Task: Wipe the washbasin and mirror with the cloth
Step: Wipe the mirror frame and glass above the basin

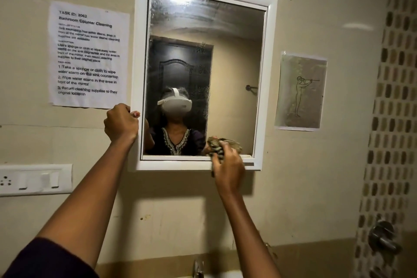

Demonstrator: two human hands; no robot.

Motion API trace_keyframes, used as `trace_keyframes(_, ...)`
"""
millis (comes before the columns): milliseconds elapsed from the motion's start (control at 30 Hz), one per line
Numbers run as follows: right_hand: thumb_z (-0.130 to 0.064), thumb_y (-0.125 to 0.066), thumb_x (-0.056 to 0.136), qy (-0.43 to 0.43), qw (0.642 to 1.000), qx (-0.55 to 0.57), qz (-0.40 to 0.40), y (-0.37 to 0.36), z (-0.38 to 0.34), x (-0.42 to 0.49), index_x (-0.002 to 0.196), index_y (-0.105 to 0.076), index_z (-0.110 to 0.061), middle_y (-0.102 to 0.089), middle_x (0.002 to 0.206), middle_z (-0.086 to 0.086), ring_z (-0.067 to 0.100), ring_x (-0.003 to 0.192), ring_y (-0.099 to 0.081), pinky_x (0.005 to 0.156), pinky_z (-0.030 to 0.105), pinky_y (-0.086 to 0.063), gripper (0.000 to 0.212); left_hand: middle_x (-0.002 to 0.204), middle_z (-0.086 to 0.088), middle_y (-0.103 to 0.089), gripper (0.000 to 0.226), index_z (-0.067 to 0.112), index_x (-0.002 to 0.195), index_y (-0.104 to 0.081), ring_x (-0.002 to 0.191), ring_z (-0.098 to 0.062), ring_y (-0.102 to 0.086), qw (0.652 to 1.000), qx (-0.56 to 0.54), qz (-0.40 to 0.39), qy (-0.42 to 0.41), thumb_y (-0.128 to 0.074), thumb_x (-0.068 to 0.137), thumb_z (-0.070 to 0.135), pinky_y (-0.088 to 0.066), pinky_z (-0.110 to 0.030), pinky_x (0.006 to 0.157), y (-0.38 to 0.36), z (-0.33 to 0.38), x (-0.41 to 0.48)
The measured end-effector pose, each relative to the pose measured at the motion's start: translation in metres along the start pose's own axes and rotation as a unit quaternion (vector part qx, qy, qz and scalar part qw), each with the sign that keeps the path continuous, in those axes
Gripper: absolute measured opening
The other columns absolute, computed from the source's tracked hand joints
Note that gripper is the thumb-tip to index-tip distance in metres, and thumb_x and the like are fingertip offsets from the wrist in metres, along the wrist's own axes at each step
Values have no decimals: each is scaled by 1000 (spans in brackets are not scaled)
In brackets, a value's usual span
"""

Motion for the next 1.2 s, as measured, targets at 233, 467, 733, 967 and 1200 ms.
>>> trace_keyframes(233,-19,-68,81,135,972,77,-177,-57,-61,-25,124,-59,-19,-59,122,7,24,105,-60,93,33,-51,44,110,-25,-70,24,-1,102,-71,104,-41,-64,996,-46,-70,11,-69,83,14,-49,-38,87,-2,-10,-5)
trace_keyframes(467,-18,-76,70,58,960,220,-161,-40,-38,-45,102,-70,-21,-74,94,0,6,83,-65,79,16,-50,33,102,-3,-66,12,21,99,-67,93,-20,-60,944,-302,-113,69,-64,87,20,-45,-20,73,2,-60,-143)
trace_keyframes(733,-41,-63,85,-27,944,192,-268,-34,14,-100,116,-59,-21,-71,100,3,8,84,-62,68,14,-45,37,90,-4,-73,17,14,107,-61,71,-14,-73,712,-511,-390,284,-50,94,18,-58,-26,56,-75,-60,-288)
trace_keyframes(967,-28,-78,74,-85,935,200,-280,-3,53,-110,116,-53,-23,-63,88,3,15,74,-59,73,32,-54,49,97,-16,-70,46,2,123,-48,67,-19,-74,693,-477,-428,331,-63,80,-7,-59,-27,55,-82,-74,-311)
trace_keyframes(1200,-47,-60,84,-330,684,471,-449,-1,102,-193,112,-66,-15,-71,110,7,21,101,-65,84,31,-53,43,92,-11,-71,57,9,116,-53,78,-20,-70,660,-359,-640,164,-74,68,-13,-59,-27,66,-88,-22,-349)
Point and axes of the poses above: each hand's wrist, its own x-axis towards the middle knuckle, its own y-axis out of the back of the hand, z = x × y, the point moved 9 cm from there along x, towards the middle knuckle
